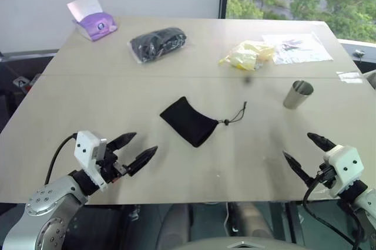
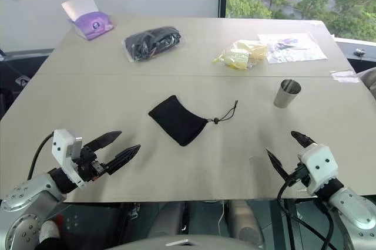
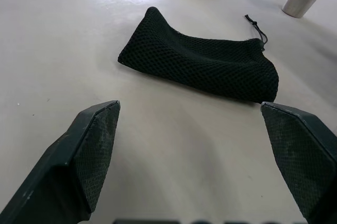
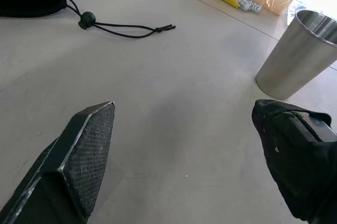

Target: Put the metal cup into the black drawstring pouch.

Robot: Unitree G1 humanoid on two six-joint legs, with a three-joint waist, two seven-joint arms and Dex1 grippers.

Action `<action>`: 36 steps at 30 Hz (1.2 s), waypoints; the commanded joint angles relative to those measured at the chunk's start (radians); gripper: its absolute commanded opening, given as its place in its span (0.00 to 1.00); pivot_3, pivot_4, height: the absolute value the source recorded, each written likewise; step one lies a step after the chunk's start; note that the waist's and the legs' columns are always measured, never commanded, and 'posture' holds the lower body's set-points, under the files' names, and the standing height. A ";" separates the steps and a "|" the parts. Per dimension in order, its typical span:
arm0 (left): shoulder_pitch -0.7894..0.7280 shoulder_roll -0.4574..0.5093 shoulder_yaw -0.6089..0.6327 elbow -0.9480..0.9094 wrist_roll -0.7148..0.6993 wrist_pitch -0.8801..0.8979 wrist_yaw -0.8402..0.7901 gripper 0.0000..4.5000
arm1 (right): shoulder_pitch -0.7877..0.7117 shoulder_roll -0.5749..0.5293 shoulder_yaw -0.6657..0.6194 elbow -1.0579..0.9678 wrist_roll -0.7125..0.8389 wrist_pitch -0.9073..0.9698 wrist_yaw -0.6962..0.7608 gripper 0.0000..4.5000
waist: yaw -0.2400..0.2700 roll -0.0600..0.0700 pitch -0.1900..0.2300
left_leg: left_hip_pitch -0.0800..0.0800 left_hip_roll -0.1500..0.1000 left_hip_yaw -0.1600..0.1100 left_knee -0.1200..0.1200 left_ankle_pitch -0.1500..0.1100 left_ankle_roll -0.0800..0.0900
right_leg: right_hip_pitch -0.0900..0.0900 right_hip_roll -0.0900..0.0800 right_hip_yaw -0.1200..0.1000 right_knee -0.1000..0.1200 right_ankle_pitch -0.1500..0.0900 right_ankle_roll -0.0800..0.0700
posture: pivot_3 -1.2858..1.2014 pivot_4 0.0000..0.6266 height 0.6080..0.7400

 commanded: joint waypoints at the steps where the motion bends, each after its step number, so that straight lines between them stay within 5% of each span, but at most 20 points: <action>1: -0.037 0.046 -0.030 -0.064 0.020 0.001 -0.005 1.00 | 0.000 0.000 -0.005 -0.017 0.011 -0.050 0.013 0.97 | 0.001 0.000 0.000 | 0.000 0.000 0.000 0.000 0.000 0.000 | 0.000 0.000 0.000 0.000 0.000 0.000 | 0.52 0.24 1.00; 8: -0.293 0.235 -0.250 -0.194 0.094 0.271 0.125 1.00 | 0.056 -0.032 0.052 -0.035 0.092 -0.191 0.175 0.97 | 0.022 0.002 0.001 | 0.000 0.000 -0.003 -0.003 0.000 0.000 | 0.000 0.003 -0.002 0.000 0.000 0.000 | 0.52 0.24 1.00; 12: -0.540 0.326 -0.482 -0.167 0.201 0.444 0.168 1.00 | 0.053 -0.067 0.061 -0.041 0.103 -0.184 0.200 0.97 | 0.020 0.002 0.002 | 0.000 0.000 -0.002 -0.001 0.000 0.000 | 0.001 0.003 -0.002 0.000 0.000 0.000 | 0.52 0.24 1.00; 16: -0.742 0.250 -0.658 -0.092 0.220 0.557 0.160 1.00 | 0.041 -0.067 0.071 -0.056 0.090 -0.179 0.174 0.97 | 0.018 0.002 0.002 | 0.001 -0.001 -0.003 -0.001 0.000 0.000 | 0.001 0.004 -0.001 0.001 0.000 0.000 | 0.52 0.24 1.00; 26: -0.946 0.090 -0.843 0.081 0.307 0.664 0.187 1.00 | 0.102 -0.041 0.108 -0.158 0.038 -0.142 0.082 0.97 | 0.023 0.001 0.003 | -0.002 -0.002 -0.006 0.000 0.000 0.000 | 0.001 0.004 -0.003 0.002 0.000 0.000 | 0.52 0.24 1.00; 36: -0.962 0.098 -0.836 0.142 0.371 0.603 0.151 0.06 | 0.131 -0.013 0.146 -0.196 -0.017 -0.116 0.013 1.00 | 0.020 0.001 0.002 | -0.002 -0.002 -0.006 0.002 0.000 0.000 | 0.001 0.004 -0.003 0.003 0.000 0.000 | 0.52 0.24 1.00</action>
